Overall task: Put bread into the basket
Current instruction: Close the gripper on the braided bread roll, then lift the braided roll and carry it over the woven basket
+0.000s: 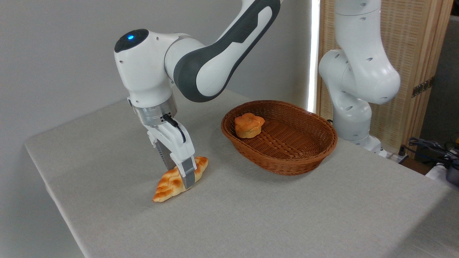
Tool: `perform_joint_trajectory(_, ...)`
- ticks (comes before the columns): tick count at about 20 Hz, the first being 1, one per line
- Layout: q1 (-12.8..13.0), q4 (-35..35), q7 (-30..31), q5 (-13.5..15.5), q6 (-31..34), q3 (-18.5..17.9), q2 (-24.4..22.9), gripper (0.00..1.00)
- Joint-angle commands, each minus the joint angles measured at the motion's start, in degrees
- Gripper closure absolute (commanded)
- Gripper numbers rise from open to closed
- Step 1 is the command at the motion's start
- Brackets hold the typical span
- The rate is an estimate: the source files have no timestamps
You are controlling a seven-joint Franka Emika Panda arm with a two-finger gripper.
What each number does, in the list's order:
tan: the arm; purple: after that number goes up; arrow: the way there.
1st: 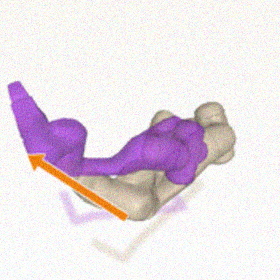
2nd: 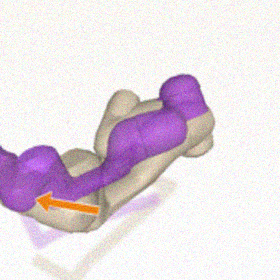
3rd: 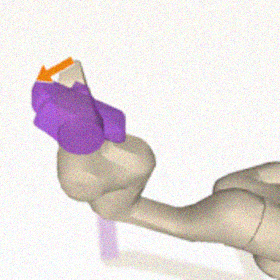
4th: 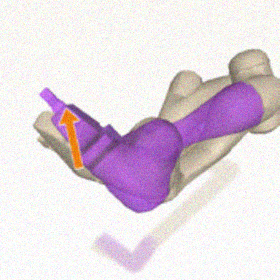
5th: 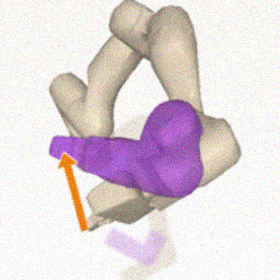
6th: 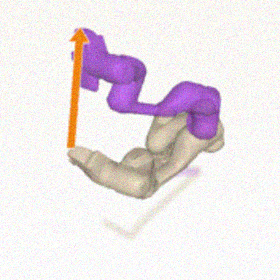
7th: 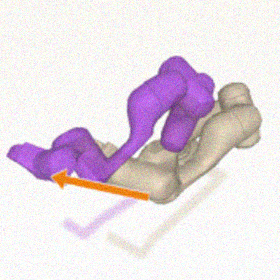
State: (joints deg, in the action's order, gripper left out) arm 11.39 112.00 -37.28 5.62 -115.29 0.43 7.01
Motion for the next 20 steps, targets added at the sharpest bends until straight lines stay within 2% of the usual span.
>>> perform_joint_trajectory(1,0.1,0.1,-0.6,-0.7,0.5,-0.2,0.1,0.55)
perform_joint_trajectory(13,0.1,-0.5,-0.4,-0.1,0.6,-0.2,-0.7,0.55)
perform_joint_trajectory(20,0.1,-0.5,-0.7,0.1,2.1,-0.2,-3.7,0.54)
